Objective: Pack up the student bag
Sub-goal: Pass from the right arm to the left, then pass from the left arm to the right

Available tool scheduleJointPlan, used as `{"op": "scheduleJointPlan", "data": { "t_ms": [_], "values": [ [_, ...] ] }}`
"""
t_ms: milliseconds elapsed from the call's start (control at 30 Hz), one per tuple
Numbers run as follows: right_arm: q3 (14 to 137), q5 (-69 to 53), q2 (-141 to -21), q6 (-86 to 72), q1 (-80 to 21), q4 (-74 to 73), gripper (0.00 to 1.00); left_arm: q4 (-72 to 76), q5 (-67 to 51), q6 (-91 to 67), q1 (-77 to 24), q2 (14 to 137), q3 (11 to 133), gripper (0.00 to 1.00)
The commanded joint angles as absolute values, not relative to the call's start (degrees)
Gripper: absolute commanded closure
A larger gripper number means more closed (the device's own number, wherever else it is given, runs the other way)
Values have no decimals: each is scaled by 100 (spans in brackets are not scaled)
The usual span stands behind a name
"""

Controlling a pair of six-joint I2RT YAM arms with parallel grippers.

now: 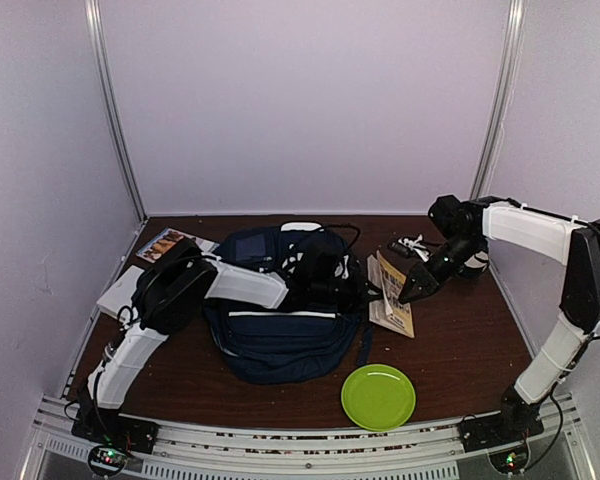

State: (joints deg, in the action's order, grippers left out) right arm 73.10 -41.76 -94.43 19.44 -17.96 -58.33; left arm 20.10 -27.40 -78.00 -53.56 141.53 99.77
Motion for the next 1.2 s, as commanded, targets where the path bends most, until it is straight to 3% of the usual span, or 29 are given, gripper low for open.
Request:
{"op": "scheduleJointPlan", "data": {
  "t_ms": [0, 267, 433, 633, 933, 1033, 1167],
  "values": [
    [7242, -4480, -9406, 2083, -1620, -5914, 67, 2533, -2837, -7710, -5331, 13767, 9733, 86],
    [6924, -4663, -9336, 2014, -606, -5706, 53, 3454, -3230, -7577, -5309, 13417, 9292, 93],
    [6861, -5591, -9457, 2322, -404, -5914, 44, 4345, -3428, -7571, -5304, 13231, 9056, 100],
    [6950, -6132, -9414, 2355, -378, -5937, 43, 4877, -3446, -7568, -5300, 13034, 8991, 100],
    [6789, -5689, -9205, 1993, -177, -5588, 42, 5091, -3216, -7550, -5283, 12790, 8698, 100],
    [6802, -6163, -9218, 2222, -176, -5788, 40, 5114, -3264, -7567, -5282, 12788, 8737, 100],
    [7004, -6875, -9354, 2915, -180, -6384, 43, 5092, -3314, -7559, -5282, 12809, 8802, 100]
  ]
}}
